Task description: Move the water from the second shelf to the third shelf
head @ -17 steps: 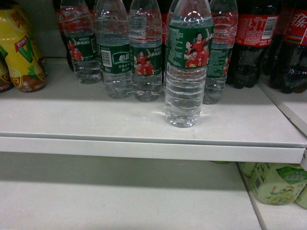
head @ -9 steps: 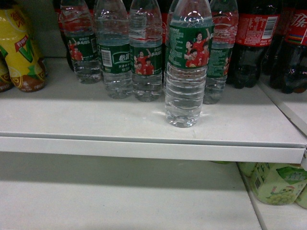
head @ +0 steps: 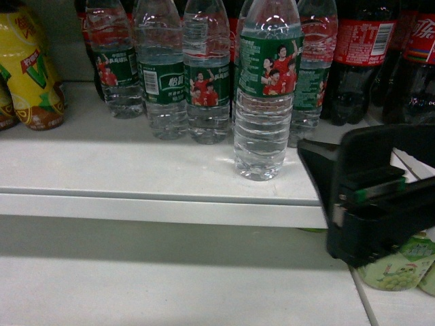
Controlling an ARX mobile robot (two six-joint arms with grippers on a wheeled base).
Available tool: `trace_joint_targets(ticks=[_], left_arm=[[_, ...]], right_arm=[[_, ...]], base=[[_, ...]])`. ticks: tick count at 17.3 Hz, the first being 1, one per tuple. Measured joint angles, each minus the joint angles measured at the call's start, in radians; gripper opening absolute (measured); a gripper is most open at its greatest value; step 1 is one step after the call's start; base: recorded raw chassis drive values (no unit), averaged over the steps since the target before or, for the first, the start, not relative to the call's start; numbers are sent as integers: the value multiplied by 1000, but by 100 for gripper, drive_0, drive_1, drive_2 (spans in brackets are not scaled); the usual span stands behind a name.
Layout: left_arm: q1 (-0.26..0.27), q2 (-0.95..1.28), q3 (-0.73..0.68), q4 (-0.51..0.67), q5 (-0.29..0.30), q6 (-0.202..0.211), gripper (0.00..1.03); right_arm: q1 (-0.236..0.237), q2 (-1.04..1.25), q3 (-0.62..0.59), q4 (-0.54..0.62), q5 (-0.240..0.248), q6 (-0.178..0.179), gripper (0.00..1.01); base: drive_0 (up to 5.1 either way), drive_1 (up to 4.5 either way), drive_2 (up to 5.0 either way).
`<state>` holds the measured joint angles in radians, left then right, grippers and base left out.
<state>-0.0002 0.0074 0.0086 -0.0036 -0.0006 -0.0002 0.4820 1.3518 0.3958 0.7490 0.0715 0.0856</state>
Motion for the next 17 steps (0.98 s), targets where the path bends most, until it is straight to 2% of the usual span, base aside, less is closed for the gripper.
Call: trace_joint_targets(ticks=[3, 6, 10, 13, 17], left_arm=[[0, 0, 0, 0, 0, 0, 98], [0, 0, 0, 0, 0, 0, 98], [0, 0, 0, 0, 0, 0, 98], [0, 0, 0, 0, 0, 0, 98], [0, 0, 0, 0, 0, 0, 98]], right_arm=[[54, 87, 85, 10, 4, -12, 98], [82, 159, 171, 27, 45, -10, 98], [79, 269, 278, 18, 114, -12, 98], [53, 319, 363, -6, 166, -10, 98], [46, 377, 423, -9, 176, -9, 98]], base=[[0, 0, 0], [0, 0, 0], [0, 0, 0], [0, 0, 0], [0, 0, 0]])
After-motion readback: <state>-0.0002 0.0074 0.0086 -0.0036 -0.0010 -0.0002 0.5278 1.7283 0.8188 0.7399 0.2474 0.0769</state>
